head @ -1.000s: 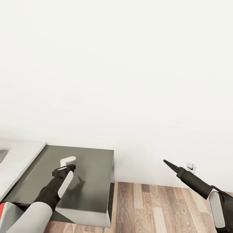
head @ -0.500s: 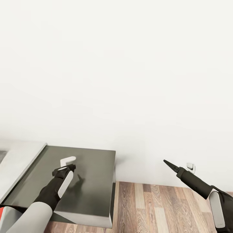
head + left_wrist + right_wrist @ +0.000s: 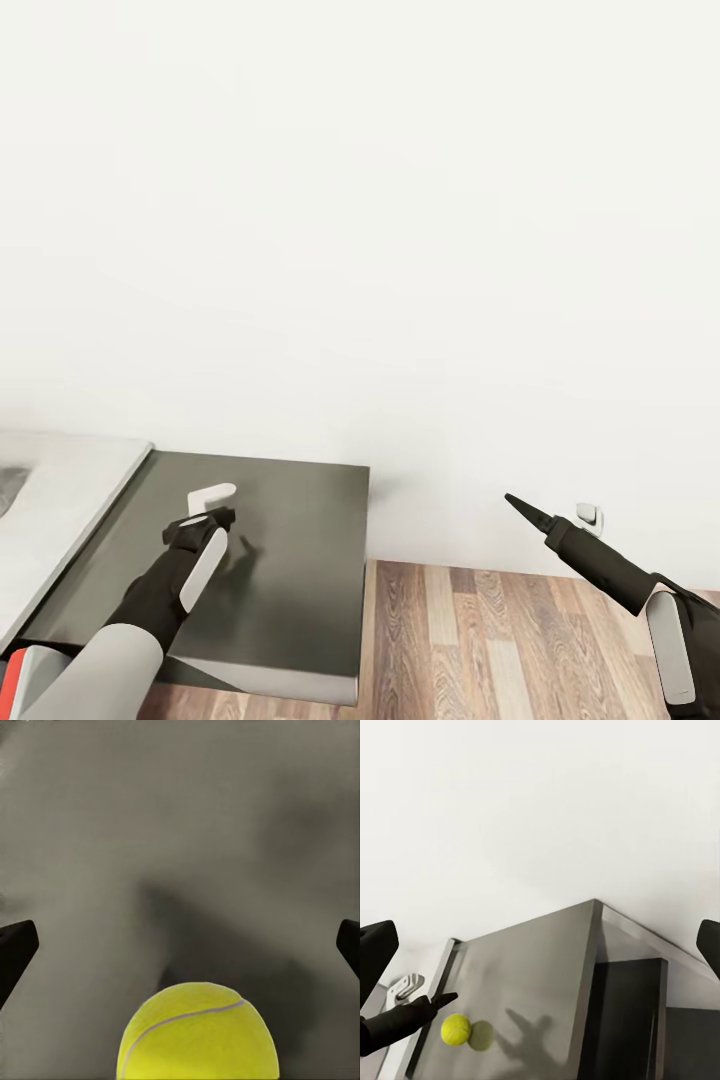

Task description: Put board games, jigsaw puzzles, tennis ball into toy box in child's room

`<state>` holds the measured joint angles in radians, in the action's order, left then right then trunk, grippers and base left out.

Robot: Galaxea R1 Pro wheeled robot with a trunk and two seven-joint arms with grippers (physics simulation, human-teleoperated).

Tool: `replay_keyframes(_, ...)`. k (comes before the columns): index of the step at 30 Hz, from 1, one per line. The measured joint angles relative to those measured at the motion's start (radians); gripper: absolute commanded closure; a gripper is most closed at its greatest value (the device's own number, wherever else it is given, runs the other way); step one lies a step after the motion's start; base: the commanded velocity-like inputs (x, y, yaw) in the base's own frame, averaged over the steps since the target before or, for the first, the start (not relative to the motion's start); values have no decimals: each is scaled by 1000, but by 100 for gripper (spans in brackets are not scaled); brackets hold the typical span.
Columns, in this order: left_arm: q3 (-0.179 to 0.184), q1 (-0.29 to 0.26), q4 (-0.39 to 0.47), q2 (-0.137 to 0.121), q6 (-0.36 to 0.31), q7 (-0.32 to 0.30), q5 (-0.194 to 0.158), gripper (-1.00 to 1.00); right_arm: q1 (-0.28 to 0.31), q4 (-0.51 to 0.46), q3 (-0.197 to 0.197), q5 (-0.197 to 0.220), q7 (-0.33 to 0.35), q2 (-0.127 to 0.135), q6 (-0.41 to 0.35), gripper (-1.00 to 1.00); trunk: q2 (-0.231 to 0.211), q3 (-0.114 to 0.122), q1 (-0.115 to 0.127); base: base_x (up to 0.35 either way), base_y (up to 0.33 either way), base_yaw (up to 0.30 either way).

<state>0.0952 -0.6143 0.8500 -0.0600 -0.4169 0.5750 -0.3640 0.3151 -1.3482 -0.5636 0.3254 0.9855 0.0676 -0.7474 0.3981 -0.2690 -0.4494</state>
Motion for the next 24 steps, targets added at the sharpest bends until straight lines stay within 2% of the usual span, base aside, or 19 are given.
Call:
replay_keyframes(5,0,0,0,0,0,0,0,-100,0,0,0,0,-1,0,0,-100,0,0,0,-21,12,0)
replay_keyframes(13,0,0,0,1,0,0,0,-100,0,0,0,0,0,0,0,-100,0,0,0,-144,2,0)
replay_keyframes(24,0,0,0,2,0,0,0,-100,0,0,0,0,0,0,1,-100,0,0,0,-20,0,0)
